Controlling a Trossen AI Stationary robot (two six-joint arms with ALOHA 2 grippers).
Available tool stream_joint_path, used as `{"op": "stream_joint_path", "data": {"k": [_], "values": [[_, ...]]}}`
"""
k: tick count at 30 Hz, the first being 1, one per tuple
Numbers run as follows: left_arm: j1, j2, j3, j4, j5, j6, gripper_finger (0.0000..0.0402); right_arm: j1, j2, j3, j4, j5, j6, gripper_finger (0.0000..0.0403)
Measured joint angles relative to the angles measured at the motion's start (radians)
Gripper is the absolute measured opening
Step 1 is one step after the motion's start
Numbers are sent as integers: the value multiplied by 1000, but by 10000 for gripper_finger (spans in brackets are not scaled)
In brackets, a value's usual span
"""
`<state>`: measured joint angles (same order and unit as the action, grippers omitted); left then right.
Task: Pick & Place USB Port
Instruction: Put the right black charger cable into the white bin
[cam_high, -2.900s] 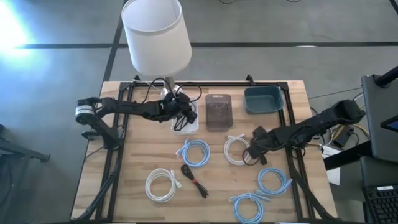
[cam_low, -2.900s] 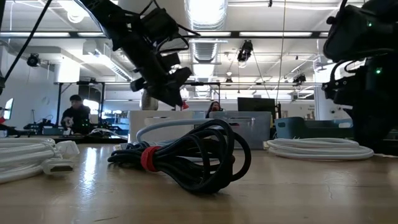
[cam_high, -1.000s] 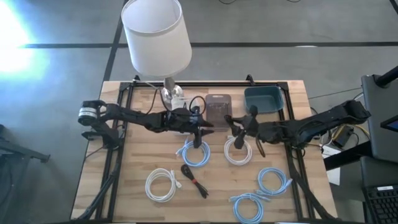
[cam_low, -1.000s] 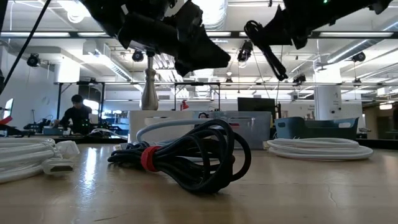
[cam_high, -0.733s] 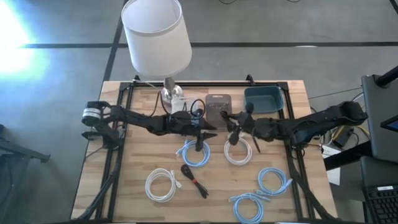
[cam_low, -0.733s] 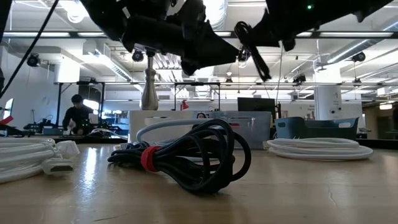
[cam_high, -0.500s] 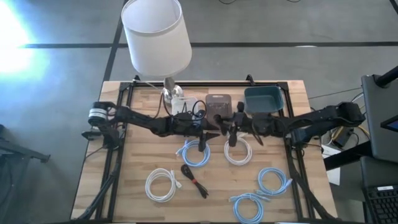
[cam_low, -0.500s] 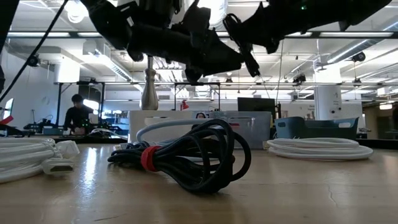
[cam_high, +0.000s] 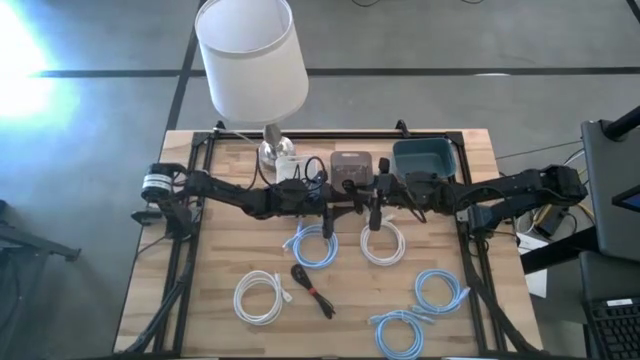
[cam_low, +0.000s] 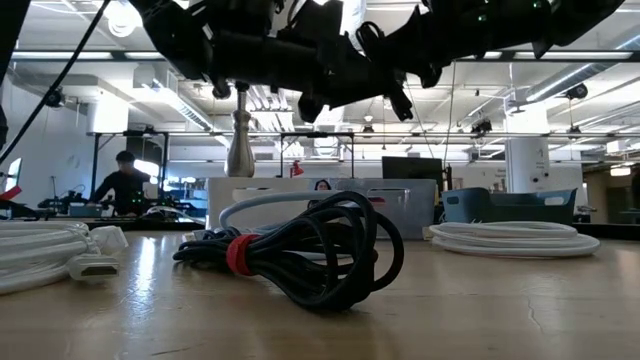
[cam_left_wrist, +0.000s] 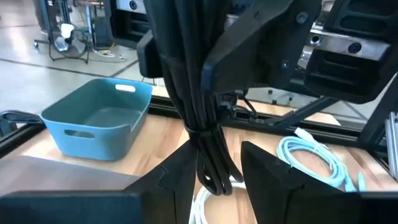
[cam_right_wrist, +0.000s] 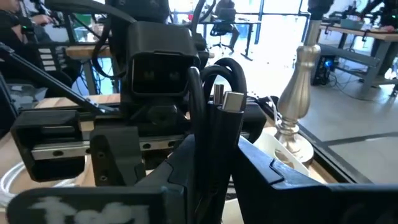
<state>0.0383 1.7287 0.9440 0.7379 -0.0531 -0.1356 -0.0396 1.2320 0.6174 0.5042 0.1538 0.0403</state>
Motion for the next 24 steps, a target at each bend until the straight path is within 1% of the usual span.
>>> {"op": "stream_joint_path", "data": {"k": [3, 12, 18, 21, 24], "values": [[4, 0, 0, 7, -1, -3, 131, -6, 0, 0, 7, -44, -23, 78], [5, 0, 0, 11, 1, -7, 131, -6, 0, 0, 5, -56, -44, 74], [17, -1, 0, 9, -11, -54, 131, -6, 0, 0, 4, -126, -46, 78], [19, -1, 2, 5, -9, -50, 131, -6, 0, 0, 5, -125, -46, 75], [20, -1, 8, 2, 17, -50, 131, -6, 0, 0, 7, -128, -49, 74]]}}
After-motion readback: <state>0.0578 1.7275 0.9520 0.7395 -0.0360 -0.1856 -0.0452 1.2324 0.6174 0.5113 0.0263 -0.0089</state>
